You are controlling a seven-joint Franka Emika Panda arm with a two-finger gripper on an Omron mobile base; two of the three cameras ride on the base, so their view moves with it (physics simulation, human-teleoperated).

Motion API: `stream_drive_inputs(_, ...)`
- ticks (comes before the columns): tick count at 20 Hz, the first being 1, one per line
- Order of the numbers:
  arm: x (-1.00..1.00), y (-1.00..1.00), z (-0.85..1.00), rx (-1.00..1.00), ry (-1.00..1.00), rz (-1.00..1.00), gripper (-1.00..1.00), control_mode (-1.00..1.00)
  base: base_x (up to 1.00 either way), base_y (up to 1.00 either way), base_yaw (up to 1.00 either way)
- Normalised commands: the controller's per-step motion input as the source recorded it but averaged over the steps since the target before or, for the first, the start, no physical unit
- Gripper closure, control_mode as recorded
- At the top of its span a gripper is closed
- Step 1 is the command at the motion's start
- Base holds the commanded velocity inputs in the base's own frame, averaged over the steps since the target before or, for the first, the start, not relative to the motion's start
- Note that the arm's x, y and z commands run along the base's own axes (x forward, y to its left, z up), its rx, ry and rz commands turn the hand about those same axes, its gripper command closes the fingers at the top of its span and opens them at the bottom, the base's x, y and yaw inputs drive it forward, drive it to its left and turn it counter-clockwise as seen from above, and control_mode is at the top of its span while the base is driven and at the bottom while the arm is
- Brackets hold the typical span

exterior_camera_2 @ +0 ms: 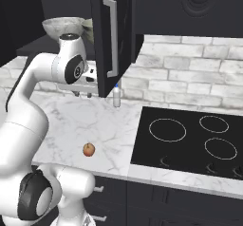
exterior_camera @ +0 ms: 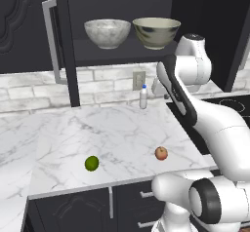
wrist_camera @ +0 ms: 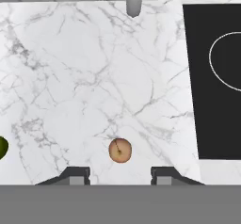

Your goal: Pick both bowls and place them on the counter. Then place the lime in one bowl and place the peach in the other bowl.

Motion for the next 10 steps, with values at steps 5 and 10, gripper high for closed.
stream_drive_inputs(5,-0.09,0.00,0.00,0.00,0.00,0.00,-1.00,-1.00,0.00,0.00,0.00)
stream_drive_inputs(10,-0.16,0.01,0.02,0.08,-0.14,-0.05,-1.00,-1.00,0.00,0.00,0.00)
